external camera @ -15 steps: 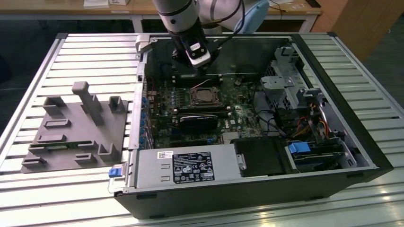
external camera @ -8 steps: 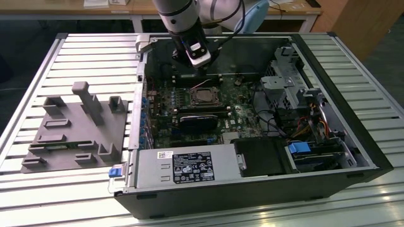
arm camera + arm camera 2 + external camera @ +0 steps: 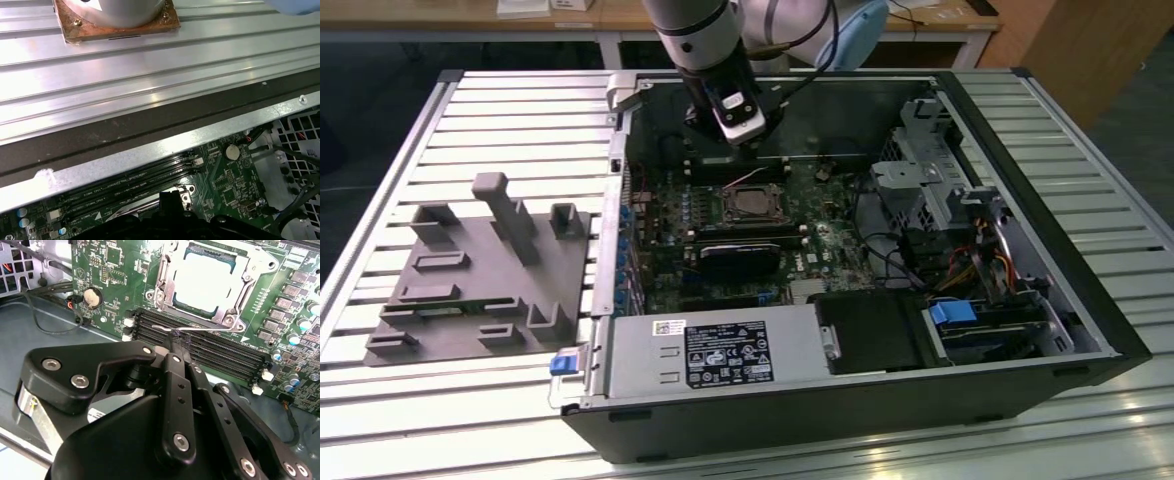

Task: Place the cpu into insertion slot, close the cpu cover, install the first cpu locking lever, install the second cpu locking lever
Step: 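Install the first cpu locking lever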

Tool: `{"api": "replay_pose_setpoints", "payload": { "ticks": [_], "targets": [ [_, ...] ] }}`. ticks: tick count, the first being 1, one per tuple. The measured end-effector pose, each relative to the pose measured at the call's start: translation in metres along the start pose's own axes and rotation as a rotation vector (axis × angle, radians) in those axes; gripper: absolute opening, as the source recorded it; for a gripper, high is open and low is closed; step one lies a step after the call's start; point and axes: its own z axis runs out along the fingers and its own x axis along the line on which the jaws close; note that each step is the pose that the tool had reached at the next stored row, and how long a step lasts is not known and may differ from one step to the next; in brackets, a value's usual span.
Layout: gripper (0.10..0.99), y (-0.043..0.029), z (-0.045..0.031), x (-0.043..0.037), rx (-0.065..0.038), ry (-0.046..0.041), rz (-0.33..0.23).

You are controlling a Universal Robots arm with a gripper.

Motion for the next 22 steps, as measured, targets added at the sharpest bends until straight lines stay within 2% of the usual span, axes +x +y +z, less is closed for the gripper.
{"api": "replay_pose_setpoints", "payload": {
  "ticks": [2, 4, 7, 8, 10, 19, 20, 22],
  "targets": [
    [0.102, 0.0, 0.0001, 0.0001, 0.0, 0.0002, 0.0],
    [0.102, 0.0001, 0.0007, -0.0004, 0.002, 0.005, 0.001],
    [0.102, 0.0002, 0.0007, -0.0008, 0.003, 0.0078, 0.001],
    [0.102, 0.0006, 0.0013, -0.002, 0.006, 0.0152, 0.002],
    [0.102, 0.0013, 0.0024, -0.0045, 0.017, 0.0355, 0.003],
    [0.102, 0.0045, 0.007, -0.0155, 0.079, 0.1278, 0.007],
    [0.102, 0.0046, 0.0071, -0.016, 0.082, 0.131, 0.007],
    [0.102, 0.0046, 0.0072, -0.0159, 0.082, 0.131, 0.007]
  ]
}}
